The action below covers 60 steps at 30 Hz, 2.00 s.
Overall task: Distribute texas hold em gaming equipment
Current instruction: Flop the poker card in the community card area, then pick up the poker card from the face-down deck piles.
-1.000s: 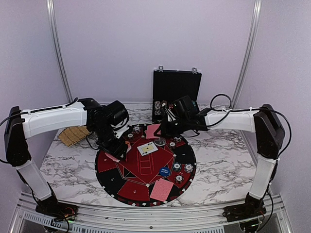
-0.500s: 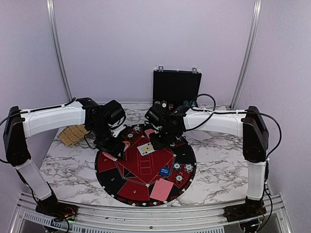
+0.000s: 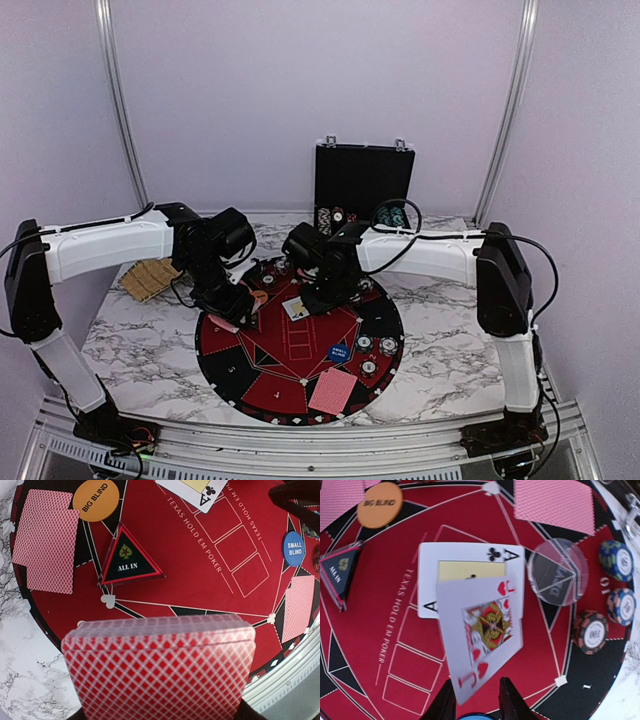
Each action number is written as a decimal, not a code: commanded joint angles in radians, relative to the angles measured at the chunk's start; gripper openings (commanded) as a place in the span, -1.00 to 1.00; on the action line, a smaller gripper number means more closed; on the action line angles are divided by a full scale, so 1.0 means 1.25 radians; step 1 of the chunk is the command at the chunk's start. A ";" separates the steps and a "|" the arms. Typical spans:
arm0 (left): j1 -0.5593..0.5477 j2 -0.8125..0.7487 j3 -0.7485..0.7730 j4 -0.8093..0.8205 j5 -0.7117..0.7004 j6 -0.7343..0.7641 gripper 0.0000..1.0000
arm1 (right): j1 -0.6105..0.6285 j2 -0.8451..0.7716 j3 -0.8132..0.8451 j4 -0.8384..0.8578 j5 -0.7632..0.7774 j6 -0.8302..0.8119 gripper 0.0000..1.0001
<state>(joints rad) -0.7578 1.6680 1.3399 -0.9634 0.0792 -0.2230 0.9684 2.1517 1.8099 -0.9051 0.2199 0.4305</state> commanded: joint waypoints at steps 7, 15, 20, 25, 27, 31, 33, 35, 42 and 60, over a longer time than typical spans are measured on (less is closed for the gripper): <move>0.005 -0.037 -0.011 0.003 0.010 0.004 -0.19 | 0.017 0.026 0.060 0.085 -0.163 -0.020 -0.13; 0.005 -0.037 -0.012 0.006 0.015 0.005 -0.19 | -0.058 -0.097 -0.117 0.246 -0.230 0.005 0.03; 0.005 -0.036 -0.013 0.007 0.019 0.004 -0.19 | -0.106 -0.178 -0.243 0.394 -0.275 0.019 -0.03; 0.005 -0.034 -0.013 0.010 0.022 0.001 -0.19 | -0.113 -0.147 -0.242 0.431 -0.313 0.004 -0.20; 0.005 -0.035 -0.013 0.012 0.023 0.000 -0.19 | -0.115 -0.122 -0.235 0.462 -0.342 -0.001 -0.21; 0.005 -0.034 -0.011 0.012 0.025 -0.003 -0.19 | -0.124 -0.074 -0.215 0.536 -0.374 -0.005 -0.20; 0.005 -0.035 -0.011 0.011 0.023 -0.002 -0.19 | -0.128 -0.042 -0.198 0.553 -0.389 -0.005 -0.21; 0.005 -0.036 -0.011 0.010 0.023 -0.002 -0.19 | -0.129 -0.016 -0.179 0.559 -0.399 -0.005 -0.21; 0.005 -0.038 -0.016 0.010 0.031 -0.003 -0.19 | -0.128 -0.021 -0.204 0.570 -0.424 0.009 -0.16; -0.043 -0.020 0.004 0.007 0.035 0.014 -0.18 | -0.157 -0.131 -0.366 0.809 -0.784 0.220 0.41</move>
<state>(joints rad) -0.7994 1.6550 1.3262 -0.9543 0.1154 -0.2192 0.7883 2.0171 1.3632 -0.0124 -0.6312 0.6247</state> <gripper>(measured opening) 0.653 0.692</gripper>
